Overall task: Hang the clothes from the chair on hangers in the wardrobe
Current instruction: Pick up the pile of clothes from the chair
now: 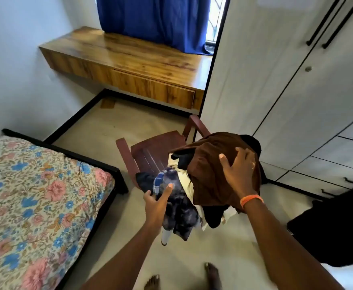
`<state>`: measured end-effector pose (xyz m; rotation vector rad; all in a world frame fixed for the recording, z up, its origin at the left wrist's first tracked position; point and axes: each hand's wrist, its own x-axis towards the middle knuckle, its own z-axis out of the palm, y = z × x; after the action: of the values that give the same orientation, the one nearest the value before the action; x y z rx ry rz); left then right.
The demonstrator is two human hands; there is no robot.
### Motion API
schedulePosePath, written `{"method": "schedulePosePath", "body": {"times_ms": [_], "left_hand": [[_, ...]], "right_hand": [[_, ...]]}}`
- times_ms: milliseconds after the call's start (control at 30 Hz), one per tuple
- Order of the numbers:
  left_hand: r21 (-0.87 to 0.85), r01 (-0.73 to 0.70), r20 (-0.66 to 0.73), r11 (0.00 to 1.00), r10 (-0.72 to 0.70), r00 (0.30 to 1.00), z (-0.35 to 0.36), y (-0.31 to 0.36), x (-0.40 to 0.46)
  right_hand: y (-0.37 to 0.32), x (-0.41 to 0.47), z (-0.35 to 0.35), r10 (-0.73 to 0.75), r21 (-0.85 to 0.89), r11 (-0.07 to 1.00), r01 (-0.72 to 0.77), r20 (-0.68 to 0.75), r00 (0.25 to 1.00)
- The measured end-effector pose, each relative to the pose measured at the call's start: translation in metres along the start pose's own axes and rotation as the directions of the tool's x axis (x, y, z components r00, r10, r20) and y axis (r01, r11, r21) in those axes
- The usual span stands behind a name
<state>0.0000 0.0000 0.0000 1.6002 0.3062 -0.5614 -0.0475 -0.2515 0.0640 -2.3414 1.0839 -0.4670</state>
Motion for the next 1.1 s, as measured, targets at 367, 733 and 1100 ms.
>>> {"method": "schedulePosePath", "body": {"times_ms": [367, 733, 1100], "left_hand": [[-0.073, 0.202, -0.331, 0.977, -0.215, 0.919, 0.076, 0.007, -0.006], [0.562, 0.043, -0.423, 0.826, 0.243, 0.873, 0.119, 0.043, -0.039], [0.174, 0.044, -0.436, 0.984, 0.037, 0.899, 0.132, 0.029, -0.038]], "right_hand": [[0.103, 0.126, -0.023, 0.18, 0.339, 0.898, -0.28, 0.298, 0.938], [0.109, 0.128, -0.012, 0.199, 0.451, 0.837, -0.31, 0.276, 0.94], [0.119, 0.119, -0.022, 0.214, 0.511, 0.73, -0.454, 0.459, 0.862]]}}
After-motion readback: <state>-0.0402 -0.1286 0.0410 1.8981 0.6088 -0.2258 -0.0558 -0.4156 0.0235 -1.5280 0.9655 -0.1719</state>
